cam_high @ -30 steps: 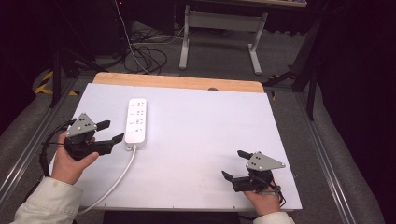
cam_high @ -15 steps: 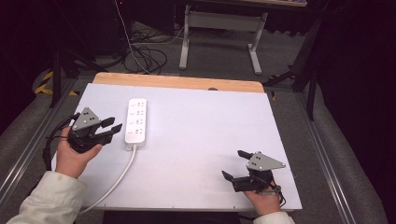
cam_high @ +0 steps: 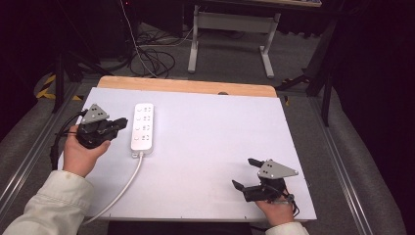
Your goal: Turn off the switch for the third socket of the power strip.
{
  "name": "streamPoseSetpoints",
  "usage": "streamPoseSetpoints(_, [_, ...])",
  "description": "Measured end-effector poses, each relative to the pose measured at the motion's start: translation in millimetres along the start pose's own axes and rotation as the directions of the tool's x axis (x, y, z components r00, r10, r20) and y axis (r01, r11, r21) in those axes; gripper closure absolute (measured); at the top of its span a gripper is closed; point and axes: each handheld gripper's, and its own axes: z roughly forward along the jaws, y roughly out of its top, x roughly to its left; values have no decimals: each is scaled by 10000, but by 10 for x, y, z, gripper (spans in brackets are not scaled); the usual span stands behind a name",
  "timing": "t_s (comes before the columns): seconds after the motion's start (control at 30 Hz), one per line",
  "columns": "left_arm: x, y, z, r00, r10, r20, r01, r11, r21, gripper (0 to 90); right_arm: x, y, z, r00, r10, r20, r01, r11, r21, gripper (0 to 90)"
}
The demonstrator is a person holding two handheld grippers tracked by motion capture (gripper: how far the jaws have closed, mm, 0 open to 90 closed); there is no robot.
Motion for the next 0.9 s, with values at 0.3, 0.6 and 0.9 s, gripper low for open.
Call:
streamPoseSetpoints(0.3, [170, 52, 153, 9984, -573, 22, 573, 9983, 55, 898, -2, -1, 3, 10000, 0, -70, 0, 10000, 2, 103])
streamPoseSetpoints(0.6, [234, 95, 325, 9987, -411, 300, 420, 9986, -308, 899, -6, -2, 0, 9999, 3, -135, -3, 10000, -1, 103])
streamPoseSetpoints(0.9, [304, 93, 527, 9997, -252, -26, 251, 9995, -169, 899, 1, 4, -15, 9999, -54, -132, 53, 10000, -72, 104])
